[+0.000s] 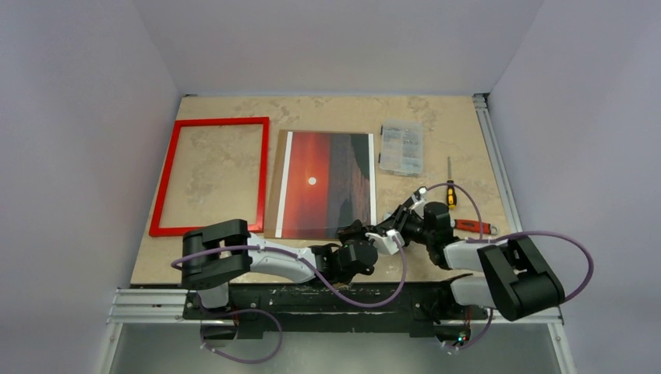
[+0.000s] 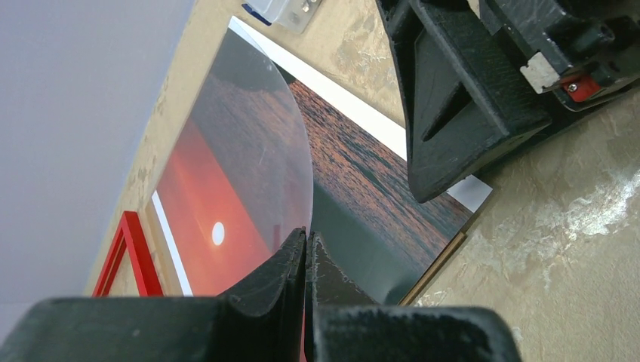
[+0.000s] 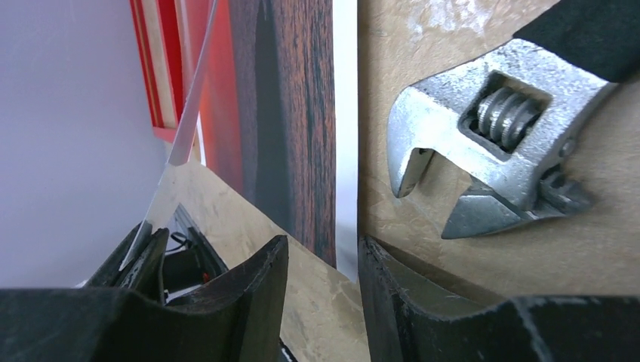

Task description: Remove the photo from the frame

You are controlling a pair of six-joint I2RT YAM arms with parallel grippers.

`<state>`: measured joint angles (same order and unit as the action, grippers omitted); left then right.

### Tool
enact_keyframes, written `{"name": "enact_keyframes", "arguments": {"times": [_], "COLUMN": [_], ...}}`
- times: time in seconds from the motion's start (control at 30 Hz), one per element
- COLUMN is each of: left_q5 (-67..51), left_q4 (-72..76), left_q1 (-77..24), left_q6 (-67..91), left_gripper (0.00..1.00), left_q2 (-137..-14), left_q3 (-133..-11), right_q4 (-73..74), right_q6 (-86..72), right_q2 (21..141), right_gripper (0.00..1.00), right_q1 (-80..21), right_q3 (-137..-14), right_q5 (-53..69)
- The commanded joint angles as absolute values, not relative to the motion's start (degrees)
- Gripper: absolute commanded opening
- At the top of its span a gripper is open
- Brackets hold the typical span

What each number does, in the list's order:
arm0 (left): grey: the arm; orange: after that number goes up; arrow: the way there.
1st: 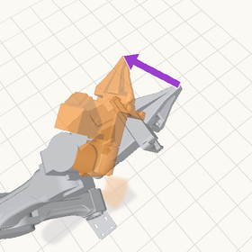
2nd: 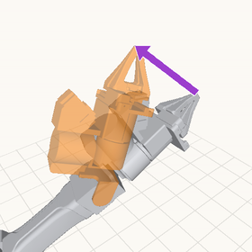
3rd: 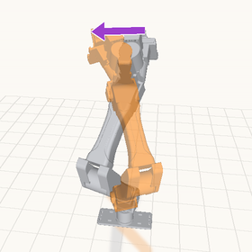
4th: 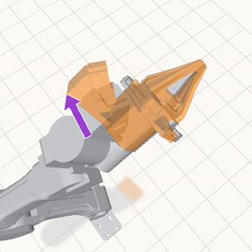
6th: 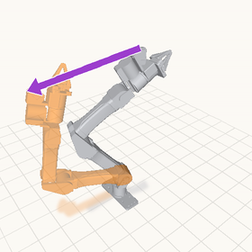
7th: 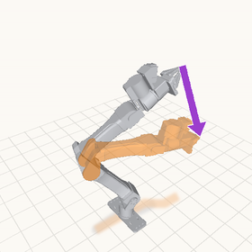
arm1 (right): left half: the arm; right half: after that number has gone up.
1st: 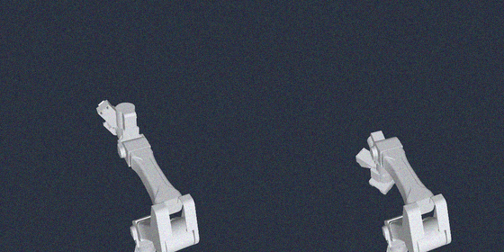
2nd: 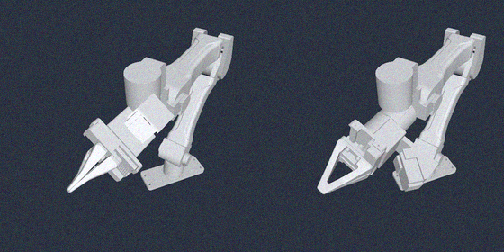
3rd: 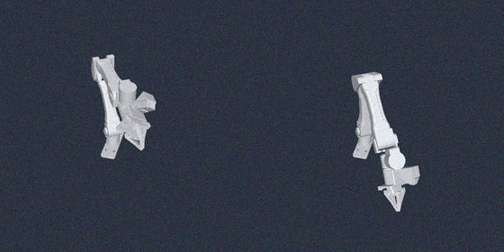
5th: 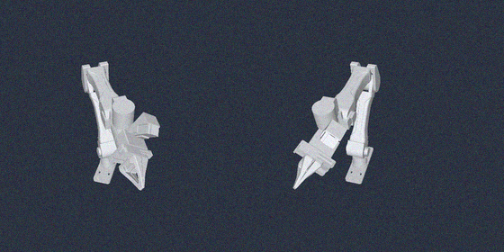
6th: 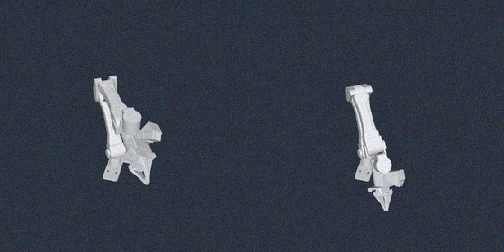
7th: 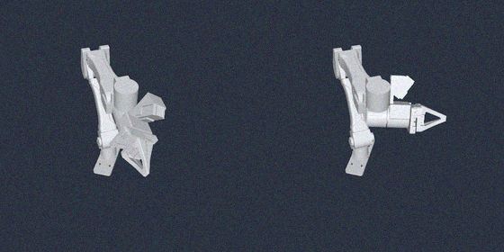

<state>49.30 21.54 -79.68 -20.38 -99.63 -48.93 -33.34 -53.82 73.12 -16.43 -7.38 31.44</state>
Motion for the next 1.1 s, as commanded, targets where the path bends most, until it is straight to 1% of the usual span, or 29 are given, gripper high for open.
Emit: {"name": "enact_keyframes", "arguments": {"times": [0.0, 0.2, 0.27, 0.37, 0.47, 0.53, 0.57, 0.6, 0.63, 0.8, 1.0, 1.07], "left_q5": [49.1, 49.0, 49.0, 48.9, 48.9, 49.0, 49.0, 49.1, 49.1, 49.3, 49.6, 49.8], "left_q4": [22.4, 22.3, 22.3, 22.3, 22.3, 22.3, 22.3, 22.3, 22.3, 22.3, 22.1, 22.1], "left_q1": [-79.8, -79.8, -79.8, -79.8, -79.8, -79.8, -79.8, -79.8, -79.8, -79.8, -79.8, -79.8], "left_q6": [-18.7, -18.6, -18.6, -18.4, -18.4, -18.3, -18.3, -18.3, -18.3, -18.0, -17.2, -16.9], "left_gripper": [0.0, 0.0, 0.0, 0.0, 0.0, 0.0, 0.0, 0.0, 0.0, 0.0, 0.0, 0.0], "left_q2": [-96.9, -97.0, -97.1, -97.2, -97.2, -97.1, -97.1, -97.0, -97.0, -97.1, -97.2, -97.3], "left_q3": [-49.7, -49.7, -49.7, -49.8, -49.7, -49.7, -49.7, -49.6, -49.5, -49.2, -49.1, -49.0], "right_q4": [-41.4, -48.7, -50.8, -53.6, -54.3, -54.3, -54.0, -53.3, -52.3, -40.8, -12.3, -5.1], "right_q6": [-55.4, -57.8, -58.7, -59.5, -59.9, -59.9, -59.9, -59.7, -59.3, -55.9, -46.9, -45.4], "right_q2": [77.1, 82.5, 84.0, 86.2, 87.3, 87.0, 86.6, 86.1, 85.4, 76.9, 58.1, 52.4], "right_gripper": [0.39, 0.36, 0.33, 0.26, 0.13, 0.07, 0.03, 0.0, 0.0, 0.0, 0.0, 0.0], "right_q1": [-16.2, -16.3, -16.3, -16.2, -16.3, -16.2, -16.3, -16.3, -16.3, -16.3, -16.3, -16.3], "right_q3": [-6.1, -5.8, -5.7, -5.7, -5.7, -5.6, -5.6, -5.7, -6.0, -7.4, -12.9, -14.3], "right_q5": [33.9, 35.3, 35.4, 35.9, 36.1, 36.1, 36.1, 36.2, 36.3, 34.8, 26.1, 23.2]}}
